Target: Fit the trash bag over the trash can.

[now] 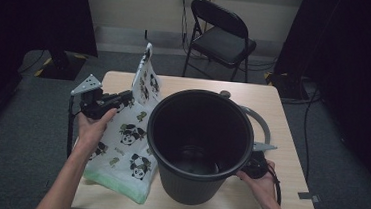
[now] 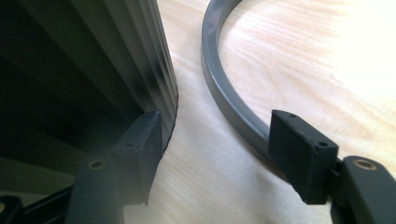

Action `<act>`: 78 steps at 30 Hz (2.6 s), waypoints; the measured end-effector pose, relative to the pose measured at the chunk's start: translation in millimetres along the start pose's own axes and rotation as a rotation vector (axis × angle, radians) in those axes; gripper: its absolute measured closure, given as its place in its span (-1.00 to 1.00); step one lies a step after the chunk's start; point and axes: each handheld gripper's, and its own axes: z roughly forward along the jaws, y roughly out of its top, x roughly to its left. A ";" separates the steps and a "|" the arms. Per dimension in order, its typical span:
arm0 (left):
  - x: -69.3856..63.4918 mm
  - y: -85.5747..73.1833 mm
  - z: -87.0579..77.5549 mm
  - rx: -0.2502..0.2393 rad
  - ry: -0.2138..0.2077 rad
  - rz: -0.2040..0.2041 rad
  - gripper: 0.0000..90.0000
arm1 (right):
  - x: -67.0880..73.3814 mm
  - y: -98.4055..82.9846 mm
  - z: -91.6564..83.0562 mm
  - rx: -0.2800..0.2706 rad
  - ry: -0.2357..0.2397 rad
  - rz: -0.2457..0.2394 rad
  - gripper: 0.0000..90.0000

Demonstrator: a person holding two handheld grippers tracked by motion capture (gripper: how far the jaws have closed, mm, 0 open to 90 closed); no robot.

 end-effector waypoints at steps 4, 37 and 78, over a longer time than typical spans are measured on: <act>-13.4 14.5 6.9 -0.015 -0.032 0.029 1.00 | -4.7 11.5 -3.1 -0.022 0.003 0.019 -0.24; -88.5 48.7 13.6 -0.070 -0.285 0.156 1.00 | -16.7 76.8 -33.5 -0.188 -0.023 0.026 -0.27; -157.4 47.0 -8.2 0.084 -0.692 0.426 1.00 | 2.4 172.2 -115.3 -0.428 -0.031 -0.071 -0.28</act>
